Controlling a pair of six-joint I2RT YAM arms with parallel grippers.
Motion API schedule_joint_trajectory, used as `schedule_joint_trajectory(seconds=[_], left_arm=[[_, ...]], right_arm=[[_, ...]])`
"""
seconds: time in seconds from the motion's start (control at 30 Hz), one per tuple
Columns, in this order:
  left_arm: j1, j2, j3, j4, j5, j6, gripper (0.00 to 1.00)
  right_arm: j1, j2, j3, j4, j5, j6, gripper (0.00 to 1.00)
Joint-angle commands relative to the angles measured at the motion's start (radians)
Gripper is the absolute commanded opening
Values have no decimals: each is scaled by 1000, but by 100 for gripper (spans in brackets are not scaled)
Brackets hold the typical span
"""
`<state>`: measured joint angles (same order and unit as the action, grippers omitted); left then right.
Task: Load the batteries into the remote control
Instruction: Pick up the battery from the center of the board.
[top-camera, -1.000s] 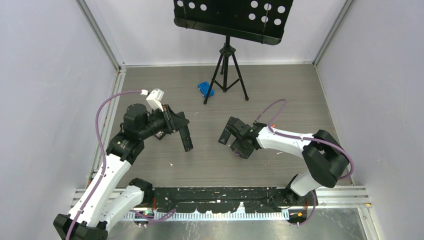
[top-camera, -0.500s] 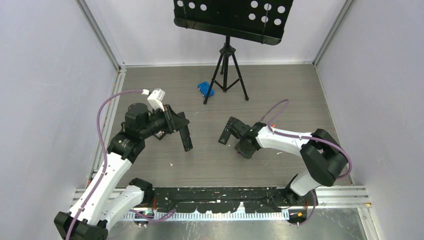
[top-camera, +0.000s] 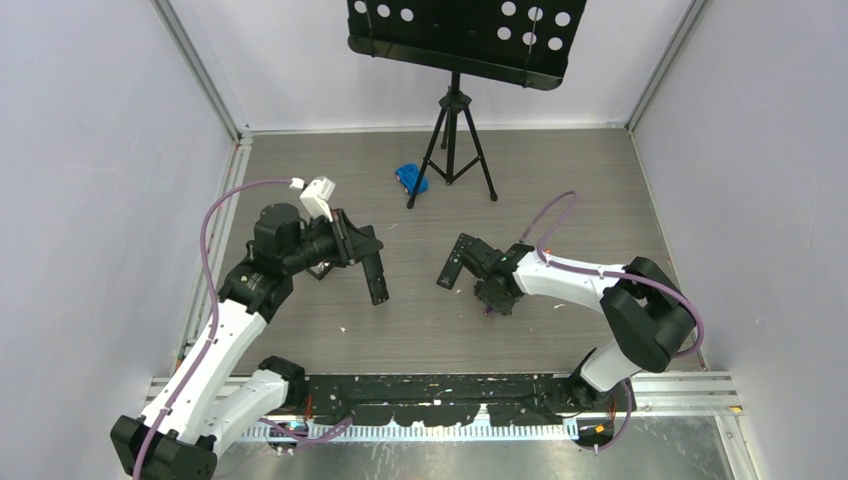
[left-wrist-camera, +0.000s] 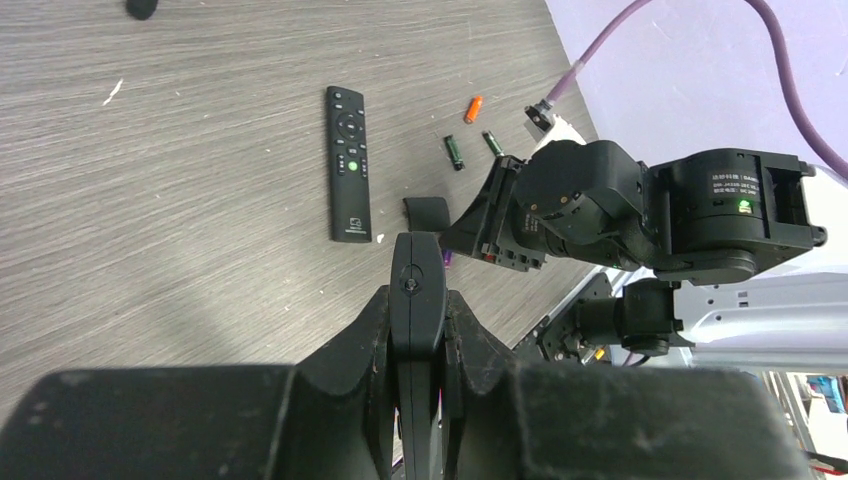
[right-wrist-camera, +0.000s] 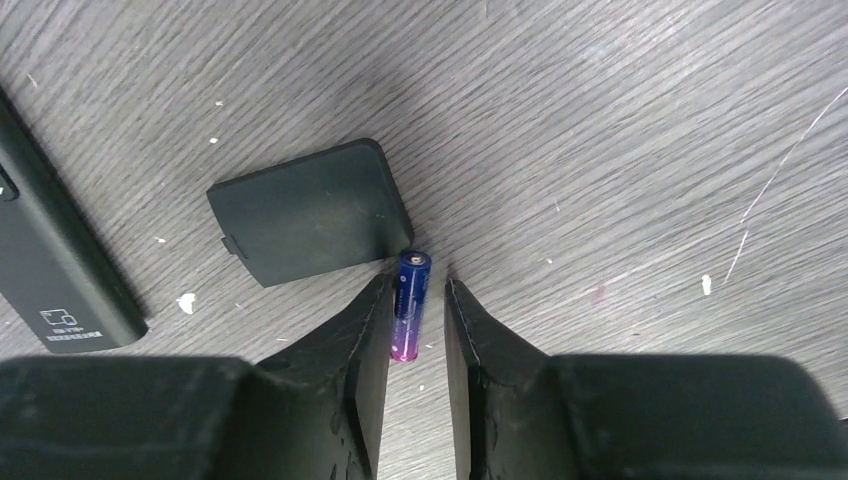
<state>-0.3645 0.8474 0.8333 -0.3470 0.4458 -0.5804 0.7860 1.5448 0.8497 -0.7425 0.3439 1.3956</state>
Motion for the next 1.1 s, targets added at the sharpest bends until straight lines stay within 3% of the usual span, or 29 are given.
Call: schedule_joint_trajectory(seconds=[0.0, 0.2, 0.33, 0.43, 0.67, 1.07], left_arm=[[0, 4, -2, 78, 62, -22, 0], [1, 8, -14, 113, 94, -28, 0], [0, 6, -31, 178, 150, -48, 0], [1, 15, -56, 275, 194, -100, 0], [1, 82, -52, 418, 233, -217, 0], [1, 210, -45, 667, 235, -425, 0]], right_arm=[[-2, 7, -7, -16, 60, -62, 32], [-2, 6, -20, 16, 50, -101, 15], [-1, -87, 5, 9, 94, -174, 4], [3, -185, 54, 1, 141, -268, 3], [10, -424, 100, 200, 72, -560, 2], [73, -465, 259, 533, -300, -864, 2]])
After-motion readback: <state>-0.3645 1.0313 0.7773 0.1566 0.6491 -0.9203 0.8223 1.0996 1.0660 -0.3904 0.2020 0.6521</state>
